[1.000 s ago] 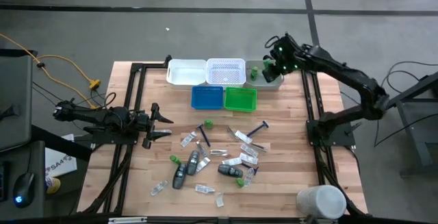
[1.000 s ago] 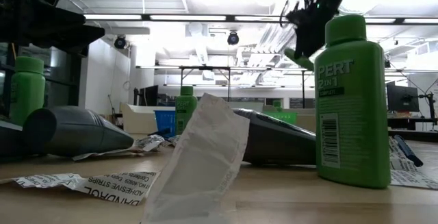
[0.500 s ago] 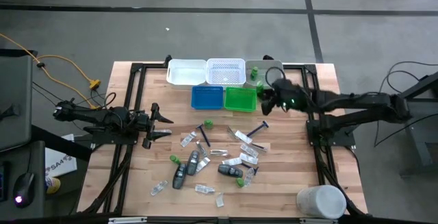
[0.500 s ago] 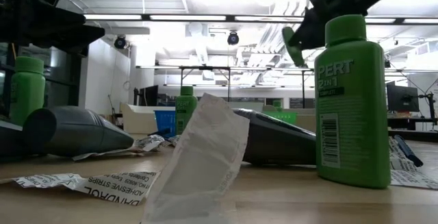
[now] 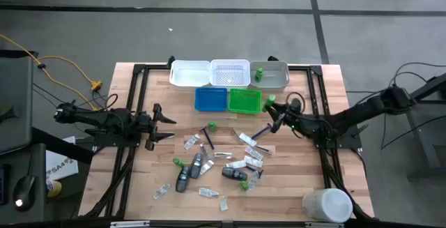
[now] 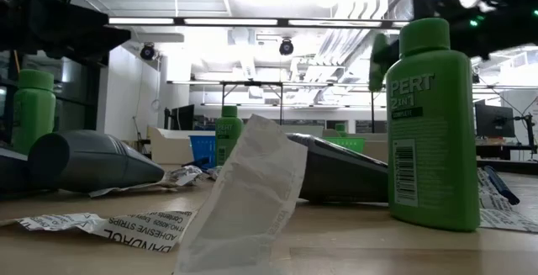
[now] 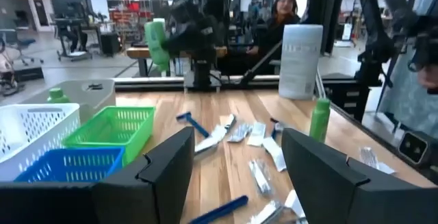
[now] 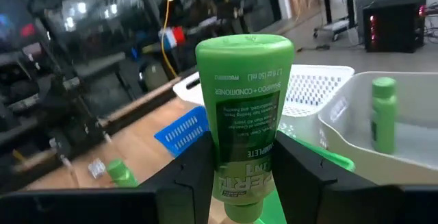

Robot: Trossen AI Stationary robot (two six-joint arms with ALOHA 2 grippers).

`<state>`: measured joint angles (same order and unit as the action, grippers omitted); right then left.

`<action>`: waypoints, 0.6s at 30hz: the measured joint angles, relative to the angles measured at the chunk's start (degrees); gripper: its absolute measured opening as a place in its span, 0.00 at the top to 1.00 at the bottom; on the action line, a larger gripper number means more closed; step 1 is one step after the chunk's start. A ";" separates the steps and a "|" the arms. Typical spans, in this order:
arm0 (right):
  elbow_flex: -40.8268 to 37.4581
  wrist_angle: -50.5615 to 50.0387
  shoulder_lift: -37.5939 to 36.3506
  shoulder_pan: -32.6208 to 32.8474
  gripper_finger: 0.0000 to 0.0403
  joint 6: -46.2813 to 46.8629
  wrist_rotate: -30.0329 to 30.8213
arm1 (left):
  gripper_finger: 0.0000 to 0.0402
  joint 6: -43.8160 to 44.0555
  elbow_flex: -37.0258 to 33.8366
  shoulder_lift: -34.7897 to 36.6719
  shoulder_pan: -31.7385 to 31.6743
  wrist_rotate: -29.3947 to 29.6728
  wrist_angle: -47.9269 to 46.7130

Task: Pick & Place Travel size toiletries
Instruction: Put the green shampoo bottle into the gray bin

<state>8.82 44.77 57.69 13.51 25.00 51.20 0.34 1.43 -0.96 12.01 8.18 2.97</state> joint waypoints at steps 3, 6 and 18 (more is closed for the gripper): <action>-2.72 6.77 0.00 2.66 0.71 -2.24 3.20 | 0.45 -0.02 0.00 -0.02 0.00 2.44 0.32; -3.11 7.67 0.00 3.90 0.71 -4.39 4.69 | 0.45 -0.02 0.00 -0.02 0.00 7.61 1.20; -3.10 8.13 0.00 3.80 0.71 -6.74 4.80 | 0.45 3.71 0.00 -0.06 -0.02 22.01 5.04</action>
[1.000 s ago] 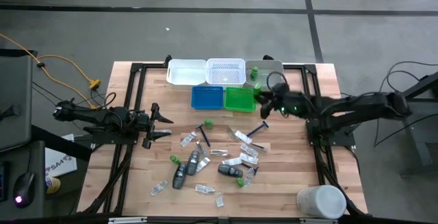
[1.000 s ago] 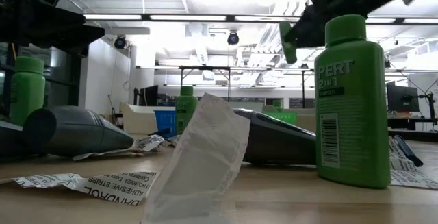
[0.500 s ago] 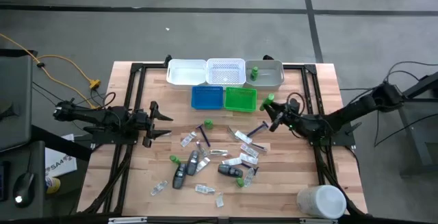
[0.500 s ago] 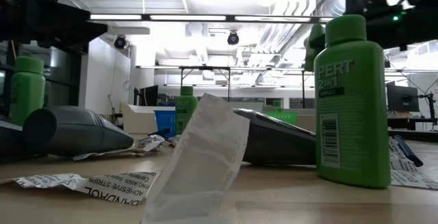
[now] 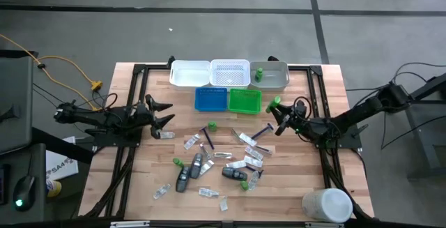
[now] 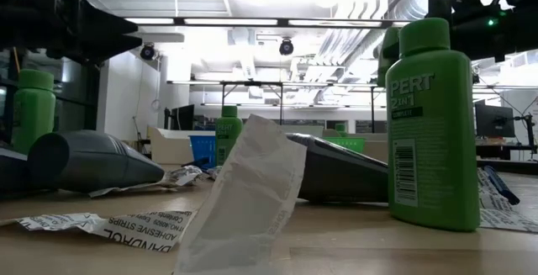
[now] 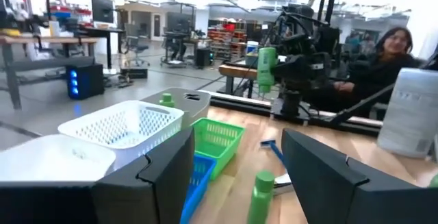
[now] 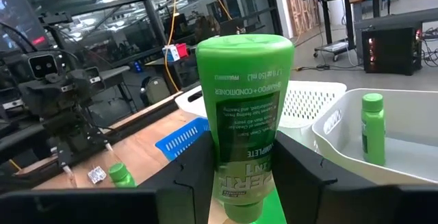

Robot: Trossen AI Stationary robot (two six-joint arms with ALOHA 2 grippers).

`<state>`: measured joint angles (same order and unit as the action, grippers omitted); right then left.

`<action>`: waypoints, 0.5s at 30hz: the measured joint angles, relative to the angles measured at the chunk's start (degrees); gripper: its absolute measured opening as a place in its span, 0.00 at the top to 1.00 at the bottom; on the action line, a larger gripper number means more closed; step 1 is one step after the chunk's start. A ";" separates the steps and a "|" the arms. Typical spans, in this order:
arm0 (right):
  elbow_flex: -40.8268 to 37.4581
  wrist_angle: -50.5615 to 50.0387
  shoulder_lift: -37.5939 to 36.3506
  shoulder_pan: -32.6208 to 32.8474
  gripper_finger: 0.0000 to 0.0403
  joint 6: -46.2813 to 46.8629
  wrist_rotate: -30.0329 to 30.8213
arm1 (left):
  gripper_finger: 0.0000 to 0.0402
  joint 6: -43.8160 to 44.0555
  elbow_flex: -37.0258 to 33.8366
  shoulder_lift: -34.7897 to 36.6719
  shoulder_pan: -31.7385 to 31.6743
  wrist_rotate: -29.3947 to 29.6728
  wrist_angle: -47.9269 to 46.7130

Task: Pick & Place Travel size toiletries
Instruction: Put the green shampoo bottle into the gray bin

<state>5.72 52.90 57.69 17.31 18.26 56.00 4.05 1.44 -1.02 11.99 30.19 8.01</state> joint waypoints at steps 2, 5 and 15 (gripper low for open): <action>0.00 0.03 0.00 -0.43 0.71 0.37 -0.57 | 0.45 1.71 -0.01 -0.04 0.00 0.00 -0.02; 0.00 0.05 0.00 -1.23 0.71 0.48 -1.90 | 0.45 2.27 -0.01 -0.81 0.00 0.00 0.06; 0.00 1.21 0.00 -4.95 0.71 0.74 -7.41 | 0.45 0.72 0.00 -15.80 0.00 -2.33 13.85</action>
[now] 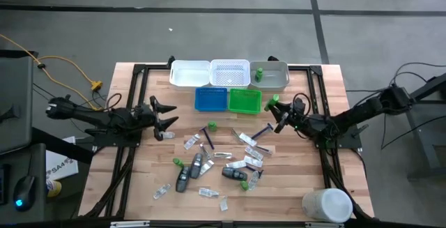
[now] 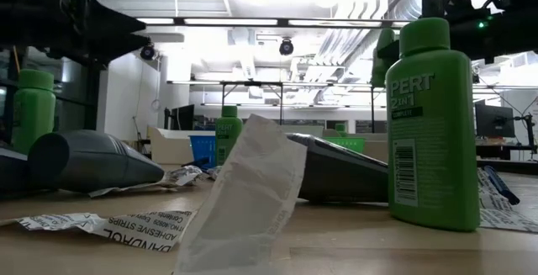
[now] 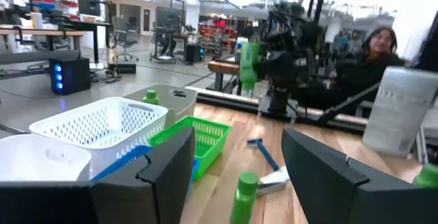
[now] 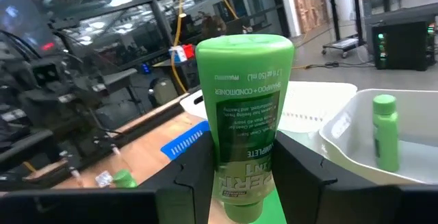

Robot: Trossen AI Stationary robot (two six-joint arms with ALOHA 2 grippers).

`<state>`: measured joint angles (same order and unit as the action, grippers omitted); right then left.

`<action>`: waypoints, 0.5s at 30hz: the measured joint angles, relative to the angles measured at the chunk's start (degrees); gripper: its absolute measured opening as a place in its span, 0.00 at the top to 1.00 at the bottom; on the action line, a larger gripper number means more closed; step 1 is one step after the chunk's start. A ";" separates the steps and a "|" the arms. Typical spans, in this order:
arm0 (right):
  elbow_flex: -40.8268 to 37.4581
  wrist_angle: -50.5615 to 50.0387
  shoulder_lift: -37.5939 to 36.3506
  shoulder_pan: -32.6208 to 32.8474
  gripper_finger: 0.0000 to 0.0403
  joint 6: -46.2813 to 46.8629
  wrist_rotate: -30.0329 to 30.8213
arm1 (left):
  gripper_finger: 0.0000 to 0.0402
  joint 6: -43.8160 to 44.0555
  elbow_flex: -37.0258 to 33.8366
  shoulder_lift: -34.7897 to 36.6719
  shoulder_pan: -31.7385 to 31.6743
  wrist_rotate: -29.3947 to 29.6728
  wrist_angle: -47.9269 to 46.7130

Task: Pick & Place Travel size toiletries
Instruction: Put the green shampoo bottle into the gray bin

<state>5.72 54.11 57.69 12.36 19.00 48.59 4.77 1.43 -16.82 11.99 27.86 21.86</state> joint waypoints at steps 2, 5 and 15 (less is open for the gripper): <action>0.00 1.63 0.00 -0.57 0.71 -0.68 -1.99 | 0.45 -0.45 0.02 -4.72 -0.02 0.04 4.07; 0.02 2.62 0.00 -1.00 0.71 -0.82 -3.09 | 0.45 -0.87 0.29 -11.99 -0.02 0.08 10.90; 0.02 4.67 2.44 -1.22 0.71 -0.83 -4.24 | 0.45 -7.95 9.98 -36.55 -0.04 -0.70 21.04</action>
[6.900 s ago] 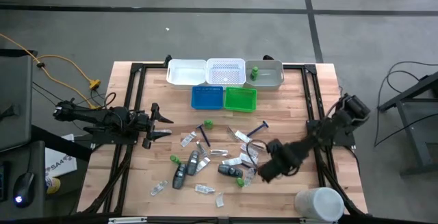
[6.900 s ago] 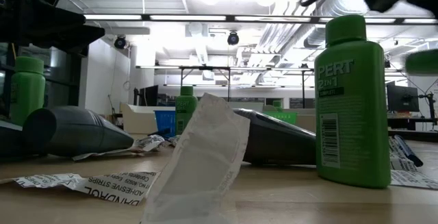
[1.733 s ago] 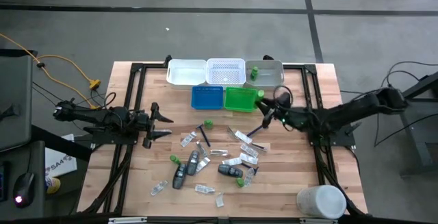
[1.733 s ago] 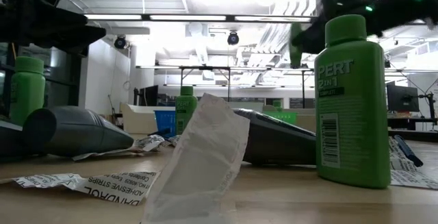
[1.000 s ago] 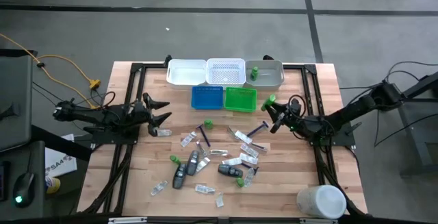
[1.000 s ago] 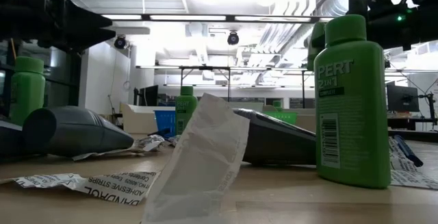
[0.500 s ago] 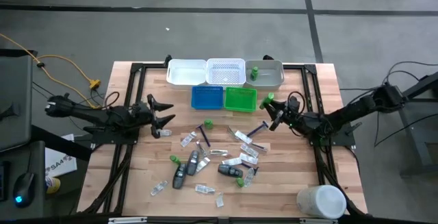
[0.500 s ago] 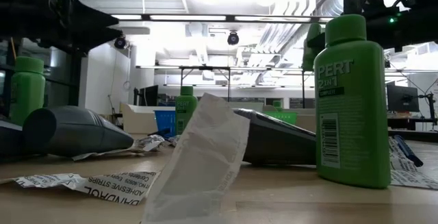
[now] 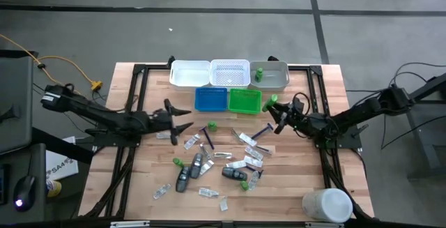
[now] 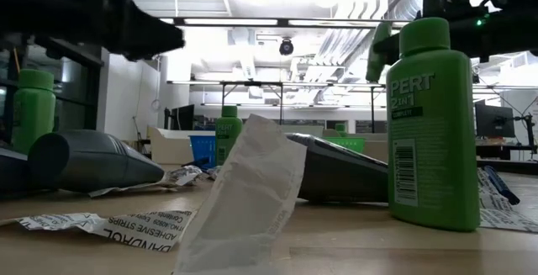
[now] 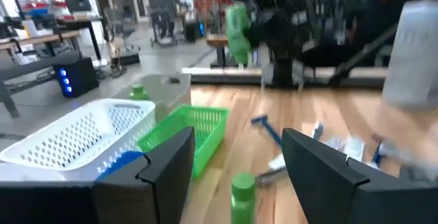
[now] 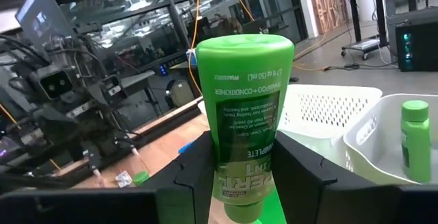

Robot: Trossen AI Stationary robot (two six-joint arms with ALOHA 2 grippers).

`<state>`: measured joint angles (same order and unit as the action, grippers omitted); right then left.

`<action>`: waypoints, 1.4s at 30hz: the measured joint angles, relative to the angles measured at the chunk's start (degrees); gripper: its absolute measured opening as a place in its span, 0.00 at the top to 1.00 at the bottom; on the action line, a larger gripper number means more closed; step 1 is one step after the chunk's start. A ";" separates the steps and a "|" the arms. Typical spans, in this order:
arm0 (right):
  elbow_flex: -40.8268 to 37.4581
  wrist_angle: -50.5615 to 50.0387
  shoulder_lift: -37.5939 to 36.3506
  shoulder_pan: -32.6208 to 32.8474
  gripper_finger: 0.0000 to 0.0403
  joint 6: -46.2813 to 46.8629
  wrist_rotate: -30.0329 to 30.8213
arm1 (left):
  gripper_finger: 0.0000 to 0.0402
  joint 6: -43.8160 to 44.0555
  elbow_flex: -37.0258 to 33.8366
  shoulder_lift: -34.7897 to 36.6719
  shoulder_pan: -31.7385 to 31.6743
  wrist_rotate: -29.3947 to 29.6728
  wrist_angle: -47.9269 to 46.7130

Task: Pick & Place Travel size toiletries
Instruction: Put the green shampoo bottle into the gray bin

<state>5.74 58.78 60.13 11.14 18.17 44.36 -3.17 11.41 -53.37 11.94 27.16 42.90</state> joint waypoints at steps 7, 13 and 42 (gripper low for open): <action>0.00 1.25 5.01 0.00 0.71 2.35 -1.38 | 0.45 2.23 10.43 -16.03 -6.00 -7.89 0.00; 0.00 8.65 7.52 -0.03 0.71 -2.57 -3.69 | 0.43 6.95 18.87 -26.21 -14.22 -23.28 0.26; 1.62 0.90 9.02 -3.04 0.71 -10.17 -22.35 | 0.28 9.26 51.87 -47.07 -19.79 -44.18 -14.46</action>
<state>7.35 59.68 69.16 8.10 8.01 22.00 6.08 63.28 -100.44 -7.85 -17.03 28.45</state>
